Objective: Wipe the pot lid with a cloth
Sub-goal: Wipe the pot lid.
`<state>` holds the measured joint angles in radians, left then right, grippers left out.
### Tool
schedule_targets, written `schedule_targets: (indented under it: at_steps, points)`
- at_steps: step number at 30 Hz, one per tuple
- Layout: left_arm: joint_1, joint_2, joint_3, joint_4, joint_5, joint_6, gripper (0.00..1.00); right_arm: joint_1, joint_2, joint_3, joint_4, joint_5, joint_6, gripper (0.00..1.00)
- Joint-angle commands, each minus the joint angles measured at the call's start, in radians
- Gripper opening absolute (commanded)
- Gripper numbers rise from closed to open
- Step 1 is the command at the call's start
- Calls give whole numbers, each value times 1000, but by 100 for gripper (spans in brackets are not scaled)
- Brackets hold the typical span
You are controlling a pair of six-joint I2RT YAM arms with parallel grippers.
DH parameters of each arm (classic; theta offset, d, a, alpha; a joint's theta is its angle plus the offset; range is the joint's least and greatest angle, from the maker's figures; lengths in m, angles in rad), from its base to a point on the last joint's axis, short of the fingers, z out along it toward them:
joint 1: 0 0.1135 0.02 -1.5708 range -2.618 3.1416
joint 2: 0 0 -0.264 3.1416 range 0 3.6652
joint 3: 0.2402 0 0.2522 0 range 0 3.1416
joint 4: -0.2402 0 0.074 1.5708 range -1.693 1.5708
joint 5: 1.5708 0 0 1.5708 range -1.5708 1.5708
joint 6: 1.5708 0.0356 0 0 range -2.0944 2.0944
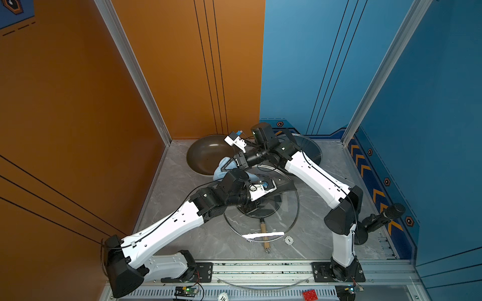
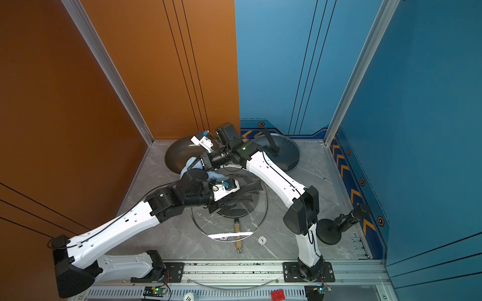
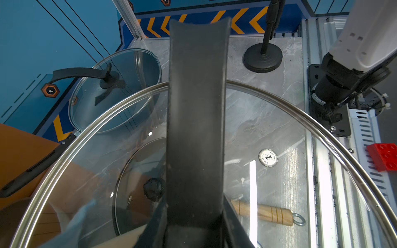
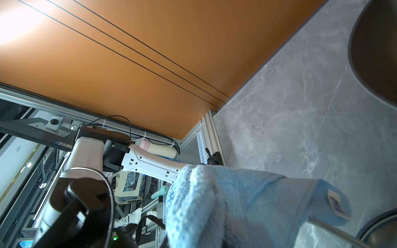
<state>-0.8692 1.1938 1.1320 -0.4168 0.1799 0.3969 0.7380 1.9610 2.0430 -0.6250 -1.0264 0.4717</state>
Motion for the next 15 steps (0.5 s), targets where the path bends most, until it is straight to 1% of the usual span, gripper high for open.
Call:
schedule_targets:
  at_steps: [1, 6, 7, 8, 9, 11, 15]
  points:
    - [13, -27, 70, 187, -21, 26, 0, -28, 9, -79, -100, 77, -47, 2]
    - [14, -22, 95, 201, -42, 29, 0, -31, 34, -90, -146, 188, -95, 3]
    - [14, -20, 102, 202, -50, 29, 0, -54, 37, -90, -153, 226, -101, 2]
    - [16, -19, 107, 206, -63, 27, 0, -66, 39, -92, -156, 275, -102, 5]
    - [16, -20, 110, 213, -86, 24, 0, -74, 37, -96, -157, 341, -100, 5]
    - [22, -29, 108, 251, -149, 6, 0, -94, 32, -96, -157, 423, -107, 4]
    - [66, -52, 92, 329, -225, -54, 0, -127, -4, -99, -155, 596, -122, 3]
